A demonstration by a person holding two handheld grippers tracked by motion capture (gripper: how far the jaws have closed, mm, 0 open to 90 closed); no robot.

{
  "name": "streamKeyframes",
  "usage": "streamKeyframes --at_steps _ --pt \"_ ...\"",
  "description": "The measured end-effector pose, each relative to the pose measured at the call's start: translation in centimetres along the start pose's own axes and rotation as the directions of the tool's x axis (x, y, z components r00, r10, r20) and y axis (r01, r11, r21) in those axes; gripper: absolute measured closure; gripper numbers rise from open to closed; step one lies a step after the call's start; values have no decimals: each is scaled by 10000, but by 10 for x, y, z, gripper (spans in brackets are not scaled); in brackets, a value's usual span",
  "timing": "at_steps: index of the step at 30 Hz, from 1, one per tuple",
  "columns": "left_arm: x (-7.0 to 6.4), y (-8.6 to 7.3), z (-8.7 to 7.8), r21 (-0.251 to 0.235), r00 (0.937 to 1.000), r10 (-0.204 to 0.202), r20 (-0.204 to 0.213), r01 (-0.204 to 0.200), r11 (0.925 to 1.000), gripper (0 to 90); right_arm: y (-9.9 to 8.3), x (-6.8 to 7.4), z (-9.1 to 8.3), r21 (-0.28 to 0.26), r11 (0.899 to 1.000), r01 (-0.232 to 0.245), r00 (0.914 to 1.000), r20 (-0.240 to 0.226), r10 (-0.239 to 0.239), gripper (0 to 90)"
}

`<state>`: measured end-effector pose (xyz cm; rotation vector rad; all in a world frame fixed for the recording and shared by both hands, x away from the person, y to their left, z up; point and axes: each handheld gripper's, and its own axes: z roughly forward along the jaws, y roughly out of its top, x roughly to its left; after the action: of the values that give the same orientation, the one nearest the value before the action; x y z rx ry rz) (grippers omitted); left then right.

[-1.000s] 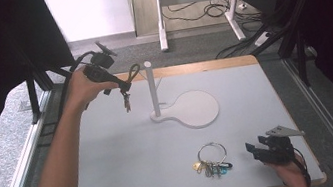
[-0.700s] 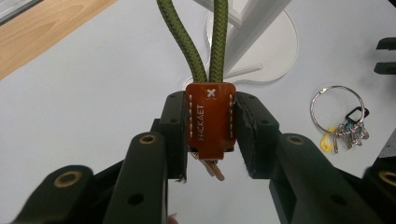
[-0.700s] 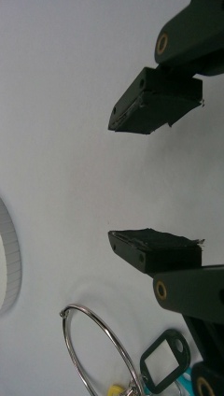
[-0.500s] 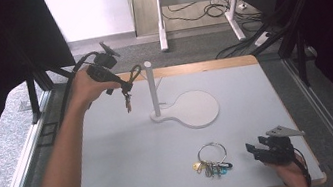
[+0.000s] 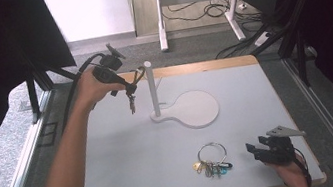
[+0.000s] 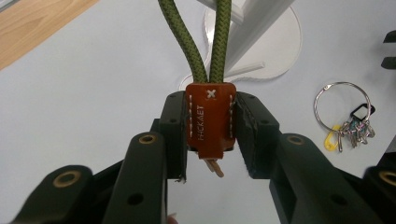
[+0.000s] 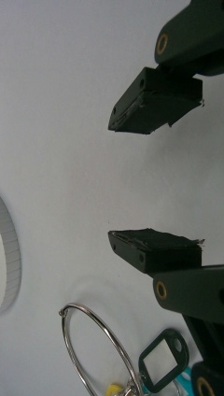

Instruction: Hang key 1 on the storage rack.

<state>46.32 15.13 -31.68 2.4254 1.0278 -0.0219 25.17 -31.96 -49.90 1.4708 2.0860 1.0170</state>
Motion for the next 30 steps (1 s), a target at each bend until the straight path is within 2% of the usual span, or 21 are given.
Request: streamKeyframes --at_steps 9,15,20,22,27,30 --pt "-8 -2 12 357 9991 281 -311 -270 9990 658 0 0 1 28 10000 -23 10000 -8 23 408" --pt "-11 -4 17 285 9987 369 -341 -360 9989 651 0 1 1 27 10000 14 10000 -15 -14 408" --pt "-15 -12 14 -205 9977 330 -597 -343 9992 582 0 0 1 -11 10000 -33 10000 -22 33 406" --pt "-19 -16 11 -177 9963 399 -756 -413 9990 565 0 0 1 -25 10000 -56 10000 -31 56 404" --pt "-29 -33 4 -819 9977 347 -577 -393 9959 506 1 -1 -2 -151 9999 -23 9999 -166 20 399" --pt "-34 -48 2 -1017 9985 479 -251 -502 9935 492 2 2 -3 -242 9997 53 9997 -248 -59 398"
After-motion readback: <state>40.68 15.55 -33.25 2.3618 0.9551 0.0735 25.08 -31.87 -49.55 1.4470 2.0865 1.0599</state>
